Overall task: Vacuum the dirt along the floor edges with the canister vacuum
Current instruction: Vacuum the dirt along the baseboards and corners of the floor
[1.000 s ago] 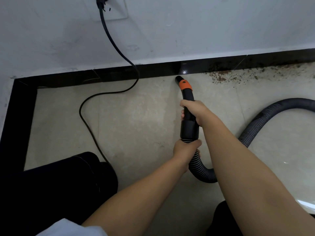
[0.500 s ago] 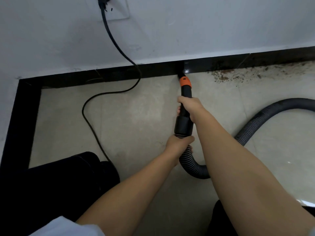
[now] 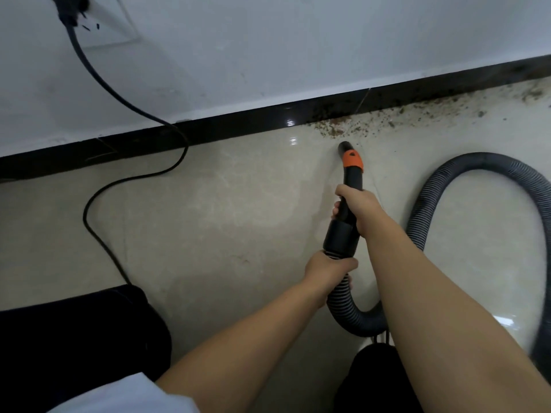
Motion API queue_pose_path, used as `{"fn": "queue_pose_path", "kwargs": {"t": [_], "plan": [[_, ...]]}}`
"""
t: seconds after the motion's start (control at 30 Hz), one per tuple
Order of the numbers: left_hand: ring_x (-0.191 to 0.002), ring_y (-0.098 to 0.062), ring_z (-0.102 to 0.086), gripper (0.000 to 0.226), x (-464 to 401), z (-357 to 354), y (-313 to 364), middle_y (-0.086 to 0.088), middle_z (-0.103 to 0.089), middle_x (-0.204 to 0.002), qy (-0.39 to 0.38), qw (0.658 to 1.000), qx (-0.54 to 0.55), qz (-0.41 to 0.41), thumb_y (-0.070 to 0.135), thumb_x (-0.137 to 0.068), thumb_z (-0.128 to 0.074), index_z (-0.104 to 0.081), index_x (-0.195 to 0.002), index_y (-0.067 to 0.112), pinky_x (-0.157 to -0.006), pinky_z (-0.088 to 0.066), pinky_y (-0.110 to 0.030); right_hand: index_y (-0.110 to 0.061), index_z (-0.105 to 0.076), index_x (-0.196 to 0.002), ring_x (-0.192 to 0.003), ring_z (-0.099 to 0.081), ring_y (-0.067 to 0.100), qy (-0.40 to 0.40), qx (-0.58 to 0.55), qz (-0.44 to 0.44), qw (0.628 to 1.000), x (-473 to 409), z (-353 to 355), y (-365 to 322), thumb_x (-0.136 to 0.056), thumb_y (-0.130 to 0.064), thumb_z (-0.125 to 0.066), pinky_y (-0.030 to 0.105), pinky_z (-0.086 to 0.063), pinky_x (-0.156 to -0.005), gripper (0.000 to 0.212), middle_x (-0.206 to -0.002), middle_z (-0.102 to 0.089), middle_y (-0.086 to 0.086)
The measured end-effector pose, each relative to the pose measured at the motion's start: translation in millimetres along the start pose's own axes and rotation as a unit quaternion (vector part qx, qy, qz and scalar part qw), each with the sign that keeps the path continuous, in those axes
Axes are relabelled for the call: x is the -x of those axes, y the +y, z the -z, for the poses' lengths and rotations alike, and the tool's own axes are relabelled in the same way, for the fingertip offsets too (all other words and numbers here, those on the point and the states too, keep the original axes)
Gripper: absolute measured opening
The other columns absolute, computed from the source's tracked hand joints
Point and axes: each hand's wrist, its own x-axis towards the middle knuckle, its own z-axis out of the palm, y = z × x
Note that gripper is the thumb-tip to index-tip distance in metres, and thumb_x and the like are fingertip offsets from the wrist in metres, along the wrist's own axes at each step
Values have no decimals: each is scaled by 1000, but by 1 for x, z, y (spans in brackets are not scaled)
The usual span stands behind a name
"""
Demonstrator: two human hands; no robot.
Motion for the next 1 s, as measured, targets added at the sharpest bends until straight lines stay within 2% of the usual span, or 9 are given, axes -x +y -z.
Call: {"fn": "queue_pose_path", "kwargs": {"t": [0.13,0.23,0.33,0.43,0.57,0.7,0.9,1.0], "plan": [[-41,-13,-52,10,-8,-20,11,-7,-55,-59,-18,1000,-20,-4,9,-80,-63,-54,-79,14,-44,-46,-20,-9,-44,-81,-37,-47,15,23,-29,4,999,-10,27,-8,-85,-5,-54,22,-47,-43,11,-60,-47,8],[-37,-11,-51,10,-11,-33,16,-8,-55,-58,-16,1000,-21,-7,9,-81,-63,-54,-80,12,-42,-46,-18,-9,-44,-79,-37,-46,15,16,-23,4,1000,-17,38,-14,-85,-5,-54,24,-46,-46,12,-60,-47,7],[-39,-12,-52,9,-12,-43,18,-8,-55,-58,1,1000,-14,-10,9,-82,-63,-54,-82,11,-44,-46,-20,-8,-44,-80,-43,-47,18,-3,-13,4,1000,-23,43,-18,-85,-5,-54,27,-47,-49,12,-60,-47,8],[-41,-14,-53,9,-10,-48,15,-8,-56,-58,32,999,0,-7,10,-82,-63,-55,-80,11,-49,-46,-23,-8,-44,-80,-41,-48,17,-23,-1,6,1000,-23,39,-18,-85,-5,-55,26,-47,-48,12,-58,-48,9],[-45,-17,-54,8,-11,-47,-5,-10,-57,-58,73,996,46,3,10,-82,-64,-56,-83,8,-51,-46,-23,-8,-45,-77,-38,-46,18,-76,49,27,995,-23,22,-3,-85,-5,-56,26,-44,-46,13,-56,-48,9],[-50,-16,-57,10,-2,-41,-19,-7,-60,-63,100,989,106,5,11,-82,-66,-59,-89,8,-46,-47,-18,-5,-47,-89,-38,-48,19,-127,89,22,988,-17,4,10,-82,-5,-57,28,-47,-48,11,-56,-50,9],[-54,-18,-57,29,2,-30,-5,-10,-61,-68,86,987,138,-17,9,-83,-66,-59,-110,0,-54,-49,-24,-2,-48,-97,-44,-51,20,-117,92,28,988,-13,-10,-2,-82,-6,-58,30,-49,-51,18,-57,-51,10],[-56,-20,-57,24,8,-36,7,-12,-60,-72,76,987,139,-27,8,-83,-65,-59,-105,1,-49,-49,-21,-1,-48,-99,-47,-52,20,-109,99,30,989,-11,-5,-13,-83,-6,-57,29,-48,-49,19,-59,-52,10]]}}
